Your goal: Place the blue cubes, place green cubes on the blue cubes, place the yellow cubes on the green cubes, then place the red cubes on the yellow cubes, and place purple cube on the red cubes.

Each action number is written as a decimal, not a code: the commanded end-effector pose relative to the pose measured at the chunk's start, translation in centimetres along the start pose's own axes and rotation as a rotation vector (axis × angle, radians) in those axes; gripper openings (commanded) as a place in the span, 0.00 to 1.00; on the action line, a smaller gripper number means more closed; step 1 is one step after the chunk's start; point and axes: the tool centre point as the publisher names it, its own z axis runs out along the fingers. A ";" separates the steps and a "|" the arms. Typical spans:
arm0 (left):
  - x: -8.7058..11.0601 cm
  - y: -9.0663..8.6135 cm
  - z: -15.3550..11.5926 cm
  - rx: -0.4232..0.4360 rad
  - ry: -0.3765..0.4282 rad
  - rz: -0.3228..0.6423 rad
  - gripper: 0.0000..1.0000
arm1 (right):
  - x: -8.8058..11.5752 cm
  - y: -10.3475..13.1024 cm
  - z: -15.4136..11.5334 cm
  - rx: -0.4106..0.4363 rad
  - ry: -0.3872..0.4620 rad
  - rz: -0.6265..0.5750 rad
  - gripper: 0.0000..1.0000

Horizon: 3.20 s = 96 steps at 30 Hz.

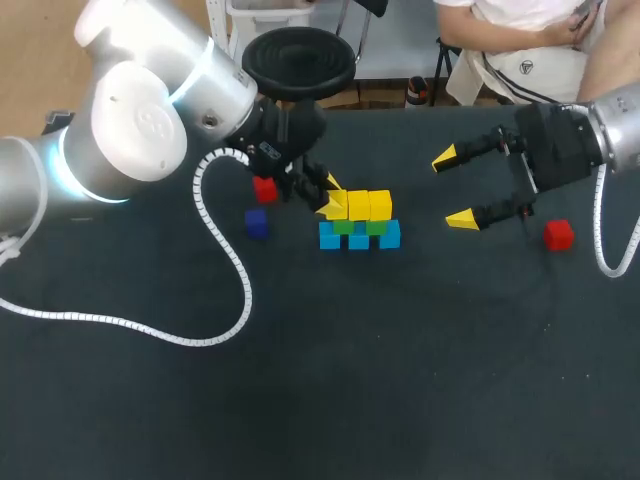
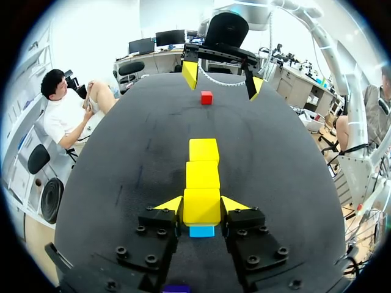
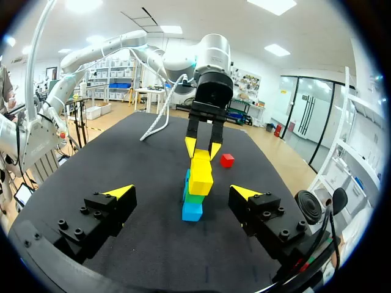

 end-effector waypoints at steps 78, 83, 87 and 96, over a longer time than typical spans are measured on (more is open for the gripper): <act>-1.3 0.6 -3.1 -0.127 0.026 -0.077 1.00 | 0.0 0.0 0.0 0.001 -0.001 -0.001 1.00; -1.9 1.1 -5.2 -0.199 0.009 -0.100 1.00 | 0.0 0.0 0.0 0.001 -0.001 -0.001 1.00; -2.1 1.6 -6.6 -0.259 0.014 -0.119 1.00 | 0.0 0.0 0.0 0.001 -0.001 -0.001 1.00; -1.7 2.0 -7.7 -0.281 0.027 -0.109 1.00 | 0.0 0.0 0.0 0.001 -0.001 -0.001 1.00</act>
